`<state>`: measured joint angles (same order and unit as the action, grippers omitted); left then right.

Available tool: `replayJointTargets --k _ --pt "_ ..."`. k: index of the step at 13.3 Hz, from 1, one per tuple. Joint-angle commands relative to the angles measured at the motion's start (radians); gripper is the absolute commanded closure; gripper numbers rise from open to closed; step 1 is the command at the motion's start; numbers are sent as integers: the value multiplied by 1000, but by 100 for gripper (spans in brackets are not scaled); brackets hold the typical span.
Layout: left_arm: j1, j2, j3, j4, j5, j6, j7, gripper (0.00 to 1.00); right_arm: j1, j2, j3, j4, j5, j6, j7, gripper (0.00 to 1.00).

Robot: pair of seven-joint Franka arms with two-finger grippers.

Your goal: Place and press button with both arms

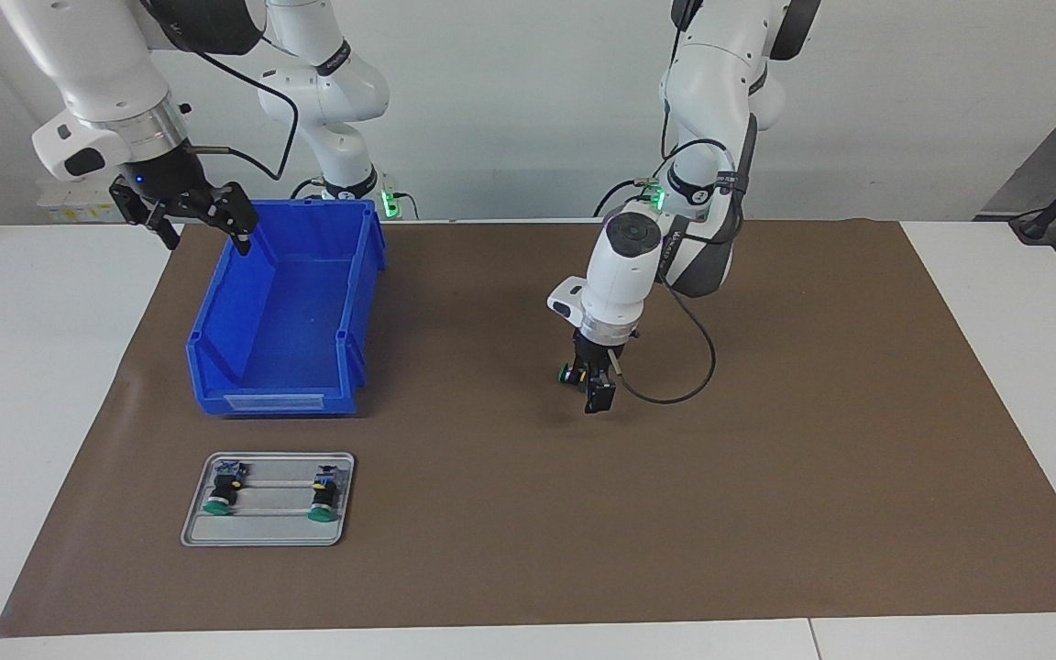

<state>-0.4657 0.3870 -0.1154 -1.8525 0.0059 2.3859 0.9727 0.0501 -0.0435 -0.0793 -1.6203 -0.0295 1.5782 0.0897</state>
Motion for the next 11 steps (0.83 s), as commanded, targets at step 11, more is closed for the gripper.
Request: replayJointTargets --k 11 --pt "-48 -5 6 -31 -7 27 294 1 -13 -16 12 -12 -1 -9 -21 0"
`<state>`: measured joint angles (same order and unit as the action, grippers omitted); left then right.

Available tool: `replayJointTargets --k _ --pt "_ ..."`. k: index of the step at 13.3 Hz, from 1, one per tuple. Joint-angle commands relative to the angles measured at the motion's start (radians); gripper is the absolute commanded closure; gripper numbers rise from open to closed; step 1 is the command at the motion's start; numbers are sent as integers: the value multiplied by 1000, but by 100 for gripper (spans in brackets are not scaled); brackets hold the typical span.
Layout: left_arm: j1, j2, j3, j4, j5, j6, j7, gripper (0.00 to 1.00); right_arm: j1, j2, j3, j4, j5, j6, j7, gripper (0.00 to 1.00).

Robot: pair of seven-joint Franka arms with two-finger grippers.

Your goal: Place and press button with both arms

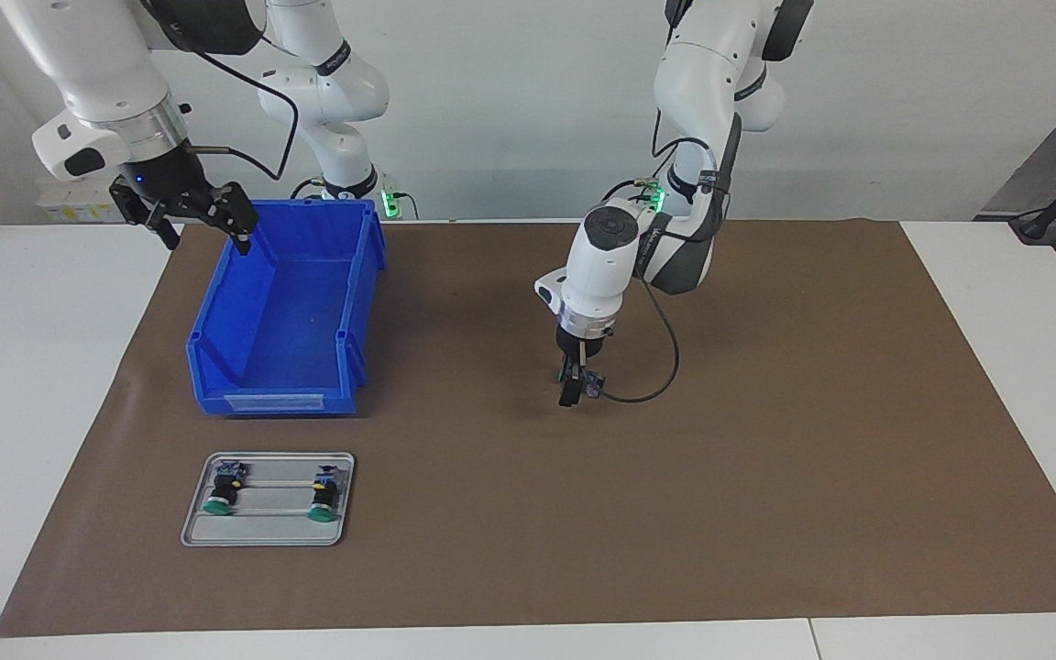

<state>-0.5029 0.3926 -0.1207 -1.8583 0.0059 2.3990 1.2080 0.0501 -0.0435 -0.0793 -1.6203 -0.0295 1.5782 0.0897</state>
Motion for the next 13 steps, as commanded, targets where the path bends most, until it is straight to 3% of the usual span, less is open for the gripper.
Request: replayJointTargets --k 1,13 --pt "-9 -14 12 -33 -7 12 74 1 -13 -16 12 -12 -1 -9 -21 0" --pt "-19 -32 12 -96 -7 37 148 2 -13 -16 12 -12 0 -9 -21 0"
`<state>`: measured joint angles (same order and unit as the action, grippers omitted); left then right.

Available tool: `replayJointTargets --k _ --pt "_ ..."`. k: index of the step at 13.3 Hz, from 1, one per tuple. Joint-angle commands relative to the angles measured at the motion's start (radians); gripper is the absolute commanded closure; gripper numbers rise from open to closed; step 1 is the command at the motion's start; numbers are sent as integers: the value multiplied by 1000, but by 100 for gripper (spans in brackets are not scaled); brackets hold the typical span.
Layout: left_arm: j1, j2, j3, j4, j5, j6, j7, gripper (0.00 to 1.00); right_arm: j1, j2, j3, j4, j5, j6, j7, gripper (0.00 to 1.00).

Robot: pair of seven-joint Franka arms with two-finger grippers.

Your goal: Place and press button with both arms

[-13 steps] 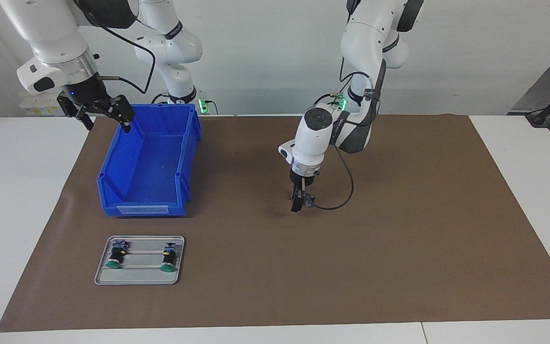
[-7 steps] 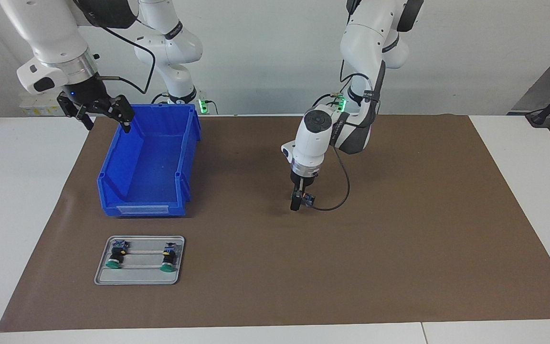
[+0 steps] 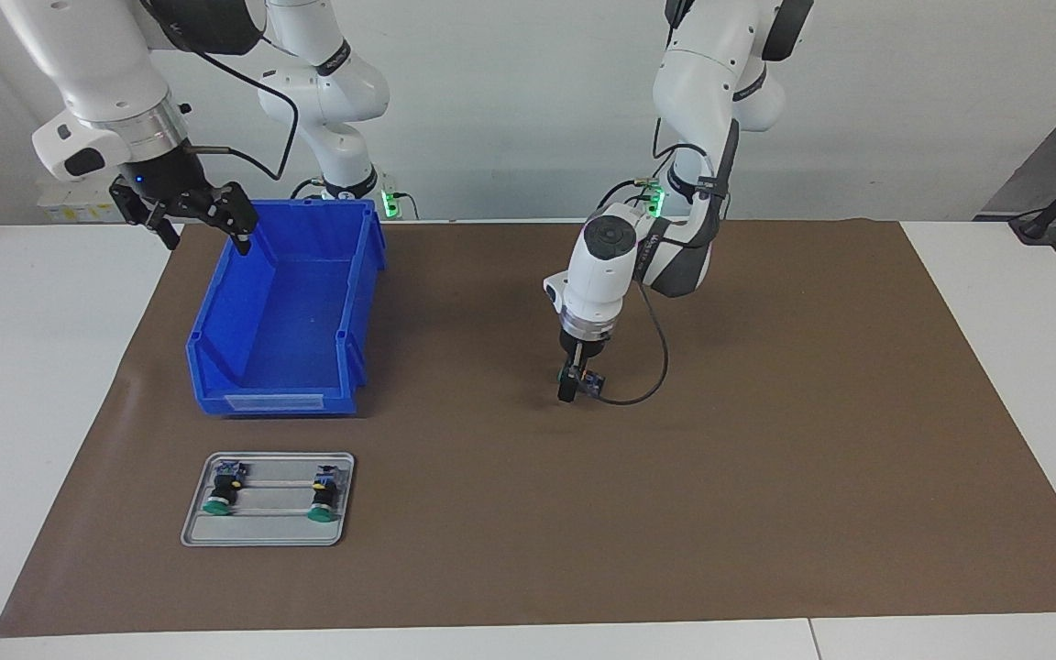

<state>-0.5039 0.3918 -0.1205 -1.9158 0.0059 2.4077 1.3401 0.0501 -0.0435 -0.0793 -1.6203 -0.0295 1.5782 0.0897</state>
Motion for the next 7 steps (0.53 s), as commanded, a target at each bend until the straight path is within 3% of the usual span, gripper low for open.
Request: replayJointTargets --k 1,7 --pt "-19 -31 13 -37 -7 27 17 1 -13 -16 12 -12 -1 -9 -21 0" --pt "-22 -31 13 -39 -7 39 21 1 -13 -16 12 -12 -1 -9 -21 0"
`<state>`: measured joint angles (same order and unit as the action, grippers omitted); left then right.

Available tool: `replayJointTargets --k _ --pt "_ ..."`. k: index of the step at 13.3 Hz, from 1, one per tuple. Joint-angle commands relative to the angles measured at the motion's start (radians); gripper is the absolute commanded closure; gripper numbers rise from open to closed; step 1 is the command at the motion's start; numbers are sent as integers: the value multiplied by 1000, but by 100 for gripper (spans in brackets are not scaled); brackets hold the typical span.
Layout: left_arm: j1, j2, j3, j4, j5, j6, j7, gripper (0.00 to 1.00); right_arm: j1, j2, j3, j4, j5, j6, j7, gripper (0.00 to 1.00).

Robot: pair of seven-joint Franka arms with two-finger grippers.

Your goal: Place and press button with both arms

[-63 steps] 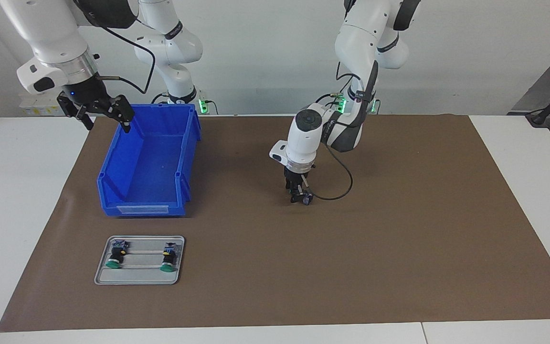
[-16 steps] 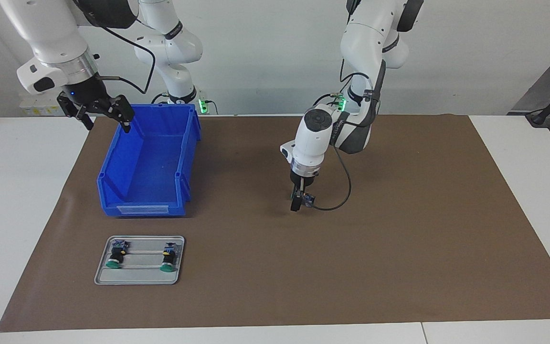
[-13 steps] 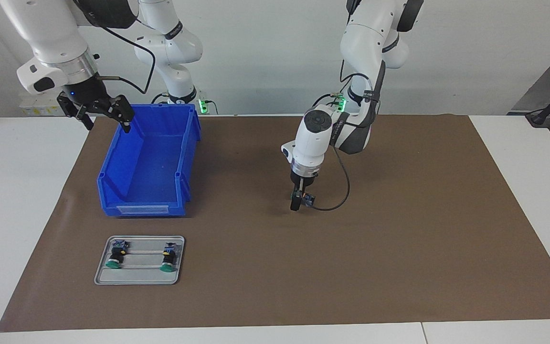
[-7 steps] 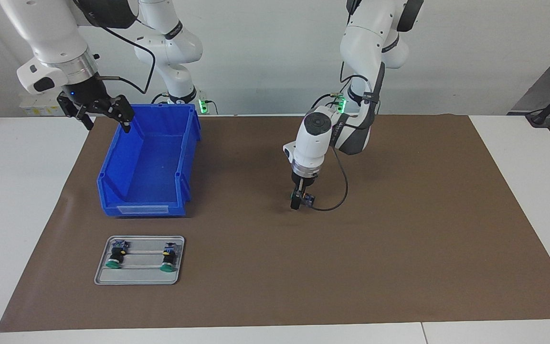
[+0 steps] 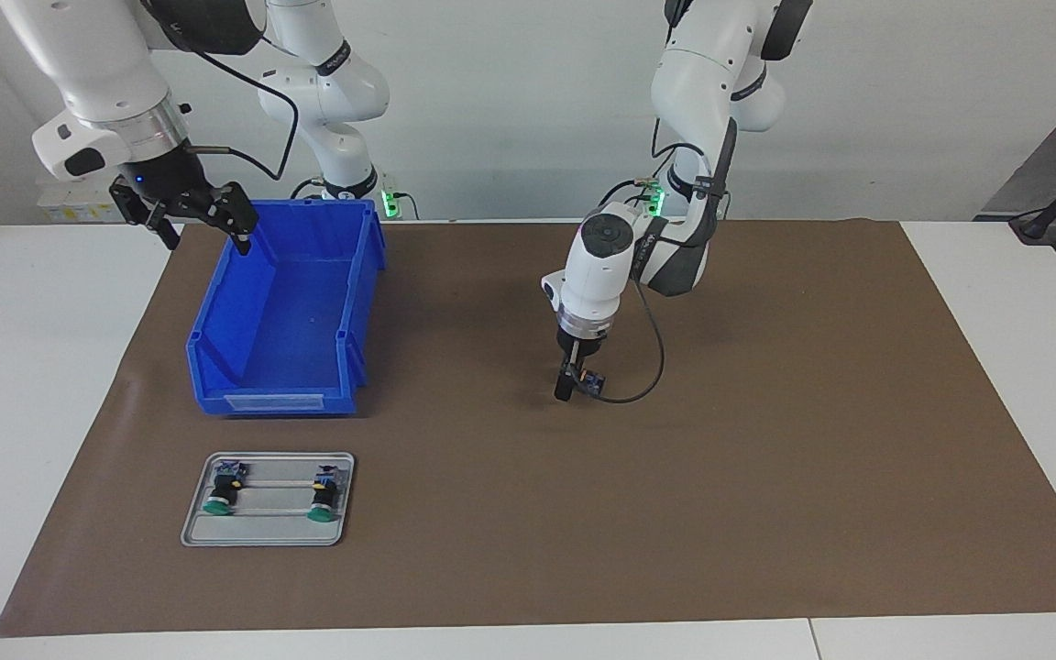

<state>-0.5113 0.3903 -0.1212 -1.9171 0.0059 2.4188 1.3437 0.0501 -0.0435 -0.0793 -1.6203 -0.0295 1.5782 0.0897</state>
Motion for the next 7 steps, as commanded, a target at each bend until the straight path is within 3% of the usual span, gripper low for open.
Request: replayJointTargets --k 1,3,7 --pt "-15 -30 14 -39 -7 31 18 3 -13 -16 12 -12 0 -9 -21 0" --pt "-24 -30 15 -39 -7 33 43 21 -13 -16 12 -12 -1 -9 -21 0" --pt "-15 -30 15 -37 -7 34 86 29 -13 -16 12 -12 -1 -7 -21 0"
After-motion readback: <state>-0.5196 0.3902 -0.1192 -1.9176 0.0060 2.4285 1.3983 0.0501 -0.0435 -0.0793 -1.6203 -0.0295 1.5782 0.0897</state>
